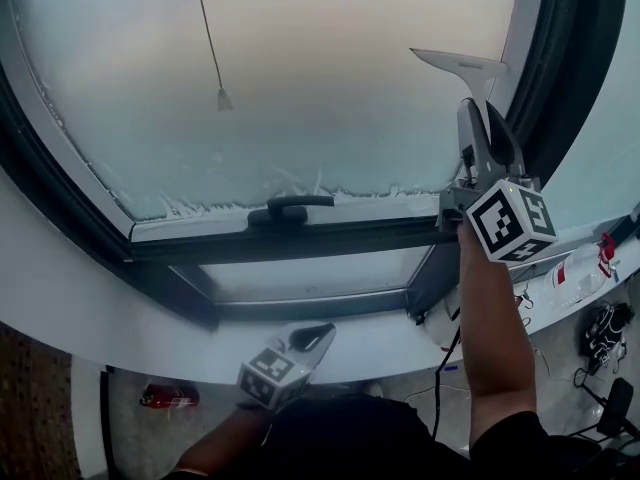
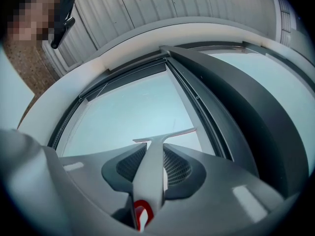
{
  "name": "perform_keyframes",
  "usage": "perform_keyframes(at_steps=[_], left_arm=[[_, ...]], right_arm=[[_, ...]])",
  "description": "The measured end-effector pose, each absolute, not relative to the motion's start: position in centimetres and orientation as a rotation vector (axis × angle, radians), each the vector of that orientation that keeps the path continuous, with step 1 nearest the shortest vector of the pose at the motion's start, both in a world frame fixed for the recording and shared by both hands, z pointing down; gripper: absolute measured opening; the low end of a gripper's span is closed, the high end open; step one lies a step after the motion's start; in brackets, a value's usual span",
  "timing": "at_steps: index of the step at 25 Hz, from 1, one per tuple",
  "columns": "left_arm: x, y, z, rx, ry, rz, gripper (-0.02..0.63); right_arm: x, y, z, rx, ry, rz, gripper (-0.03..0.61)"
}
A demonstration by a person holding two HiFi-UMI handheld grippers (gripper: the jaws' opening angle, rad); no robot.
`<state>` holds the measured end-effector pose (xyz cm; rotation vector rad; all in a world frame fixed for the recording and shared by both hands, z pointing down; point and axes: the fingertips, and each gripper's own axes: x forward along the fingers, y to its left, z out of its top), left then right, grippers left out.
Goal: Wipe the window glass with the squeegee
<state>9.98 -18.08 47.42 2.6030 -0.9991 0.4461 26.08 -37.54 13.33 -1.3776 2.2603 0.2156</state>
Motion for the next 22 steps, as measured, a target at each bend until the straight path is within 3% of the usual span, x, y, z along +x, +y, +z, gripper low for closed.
perform_keyframes(at_steps=[22], left_arm=[[10.6, -19.3, 47.5, 2.615, -0.938, 0.473, 0.000]], right_arm=[[26.1, -37.4, 23.6, -1.447, 2.332, 0.113, 0.129]])
